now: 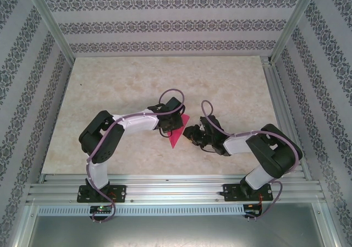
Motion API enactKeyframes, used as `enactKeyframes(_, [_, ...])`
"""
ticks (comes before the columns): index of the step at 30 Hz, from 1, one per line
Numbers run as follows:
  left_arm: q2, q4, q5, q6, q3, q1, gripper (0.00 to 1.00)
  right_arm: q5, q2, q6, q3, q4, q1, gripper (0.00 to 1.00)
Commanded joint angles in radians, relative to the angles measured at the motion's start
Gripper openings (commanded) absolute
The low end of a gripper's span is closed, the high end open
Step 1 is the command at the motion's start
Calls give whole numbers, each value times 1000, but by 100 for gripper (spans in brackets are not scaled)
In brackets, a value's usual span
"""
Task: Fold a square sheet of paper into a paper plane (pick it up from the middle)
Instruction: Fourth fold the wing at the center of the table.
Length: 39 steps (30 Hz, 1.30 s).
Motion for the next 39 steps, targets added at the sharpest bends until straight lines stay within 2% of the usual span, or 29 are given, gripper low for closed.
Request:
enactKeyframes(1, [-42,26,27,-20,-7,13,9,1,-10,-11,0,102,-2,30])
enactKeyframes(6, [-32,21,32,-14,-5,16,10,-57,78,27,23,216,-64,30])
enactKeyframes(9, [-31,24,37,-2,-7,16,11,-52,91,61,12,288,-96,30])
enactKeyframes(11, [-37,30,38,8,-10,16,11,-72,93,42,41,226,-116,31])
enactKeyframes(13, [-38,35,41,22,-10,16,12,-92,89,15,90,146,-124,35])
enactKeyframes(16, [-30,21,49,53,5,16,11,-100,89,-44,171,-21,-124,35])
enactKeyframes(18, [-26,23,54,58,6,16,11,-108,116,-62,219,-103,-127,41])
enactKeyframes(22, [-18,17,61,64,12,16,12,-134,171,-62,278,-127,-125,44])
enactKeyframes(25, [-20,20,58,63,8,16,12,-130,191,-103,340,-216,-110,45])
enactKeyframes(29, [-19,21,62,65,12,16,12,-112,203,-135,401,-321,-86,37])
enactKeyframes(34, [-24,22,60,70,12,16,12,-98,208,-141,398,-349,-75,25])
enactKeyframes(39, [-24,26,66,77,11,16,12,-92,211,-157,422,-378,-77,24])
